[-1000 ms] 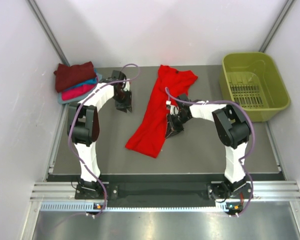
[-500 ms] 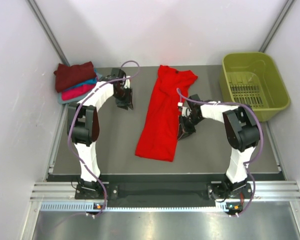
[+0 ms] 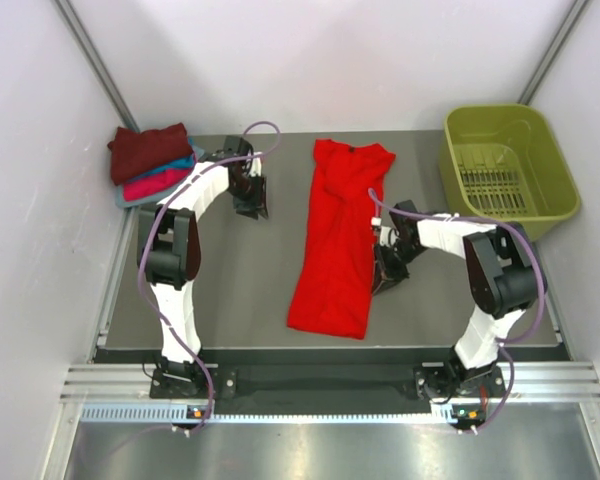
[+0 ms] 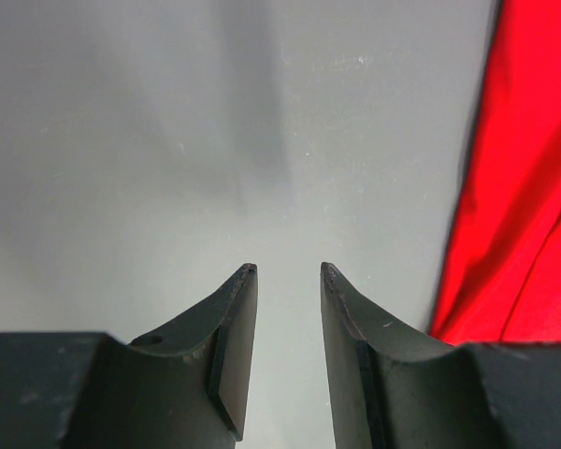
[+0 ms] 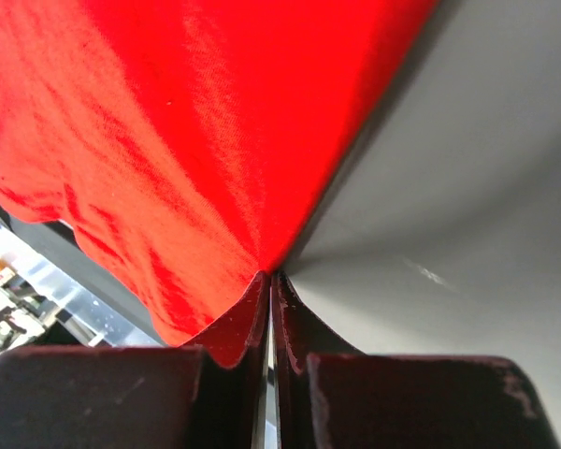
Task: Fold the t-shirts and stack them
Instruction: Fold the tshirt
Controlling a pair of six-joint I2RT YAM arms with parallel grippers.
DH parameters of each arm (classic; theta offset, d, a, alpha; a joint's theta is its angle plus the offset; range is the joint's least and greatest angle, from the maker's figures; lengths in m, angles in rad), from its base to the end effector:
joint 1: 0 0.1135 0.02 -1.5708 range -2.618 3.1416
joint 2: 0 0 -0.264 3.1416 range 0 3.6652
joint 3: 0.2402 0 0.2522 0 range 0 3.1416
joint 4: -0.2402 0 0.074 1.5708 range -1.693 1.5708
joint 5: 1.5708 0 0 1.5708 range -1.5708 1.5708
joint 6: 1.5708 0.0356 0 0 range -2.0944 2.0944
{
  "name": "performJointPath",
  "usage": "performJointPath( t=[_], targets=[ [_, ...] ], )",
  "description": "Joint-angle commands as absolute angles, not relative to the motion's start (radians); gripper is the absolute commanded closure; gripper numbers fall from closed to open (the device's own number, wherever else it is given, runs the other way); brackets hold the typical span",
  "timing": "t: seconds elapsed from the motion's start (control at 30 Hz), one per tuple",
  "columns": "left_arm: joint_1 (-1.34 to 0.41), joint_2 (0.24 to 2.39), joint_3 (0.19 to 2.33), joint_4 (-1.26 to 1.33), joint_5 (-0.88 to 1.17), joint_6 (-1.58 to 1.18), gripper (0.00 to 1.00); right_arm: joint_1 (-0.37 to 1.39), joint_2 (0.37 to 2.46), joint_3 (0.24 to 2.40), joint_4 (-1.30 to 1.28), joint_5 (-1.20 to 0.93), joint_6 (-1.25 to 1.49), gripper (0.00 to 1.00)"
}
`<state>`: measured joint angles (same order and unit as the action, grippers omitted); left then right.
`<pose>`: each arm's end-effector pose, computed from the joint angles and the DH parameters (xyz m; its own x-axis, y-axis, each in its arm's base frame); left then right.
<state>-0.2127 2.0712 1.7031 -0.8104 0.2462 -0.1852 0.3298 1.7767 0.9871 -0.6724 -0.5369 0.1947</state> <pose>0.4266 -0.1010 0.2127 -0.9422 0.0208 -0.3343 0.1244 0.9484 -0.2918 0.2783 0.1145 0.1363 -0.9868 -0.1620 -0.0082 -0.1426 0.8423 0.5198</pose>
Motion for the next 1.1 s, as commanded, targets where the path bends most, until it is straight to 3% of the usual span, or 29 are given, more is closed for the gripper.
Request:
performJointPath(
  t=[0.0, 0.2, 0.43, 0.53, 0.57, 0.63, 0.7, 0.73, 0.77, 1.07],
  targets=[
    [-0.212, 2.069, 1.743, -0.808, 0.261, -0.187, 0.61, 0.292, 1.707, 0.956, -0.713, -0.509, 0.178, 1.00],
    [-0.212, 2.046, 1.686, -0.821, 0.426, -0.175, 0.60, 0.210, 1.690, 0.968, -0.727, -0.470, 0.169, 1.00],
    [-0.212, 1.950, 1.433, -0.802, 0.652, -0.256, 0.60, 0.179, 1.677, 0.963, -0.726, -0.449, 0.160, 1.00],
    [-0.215, 1.896, 1.316, -0.750, 0.750, -0.334, 0.58, 0.176, 1.672, 0.960, -0.716, -0.451, 0.169, 0.85],
    [-0.215, 1.882, 1.287, -0.736, 0.770, -0.348, 0.55, 0.176, 1.671, 0.960, -0.719, -0.453, 0.169, 0.69],
    [-0.229, 1.841, 1.226, -0.724, 0.778, -0.353, 0.54, 0.176, 1.658, 0.956, -0.724, -0.463, 0.164, 0.58],
    [-0.232, 1.807, 1.172, -0.723, 0.788, -0.354, 0.52, 0.173, 1.632, 0.937, -0.739, -0.523, 0.163, 0.36],
    [-0.232, 1.798, 1.157, -0.723, 0.788, -0.350, 0.52, 0.173, 1.618, 0.928, -0.739, -0.550, 0.161, 0.36],
    [-0.232, 1.787, 1.141, -0.727, 0.792, -0.350, 0.50, 0.172, 1.608, 0.916, -0.752, -0.577, 0.163, 0.28],
    [-0.294, 1.736, 1.008, -0.647, 0.839, -0.407, 0.49, 0.158, 1.463, 0.657, -0.718, -0.727, 0.278, 0.31]
  ],
)
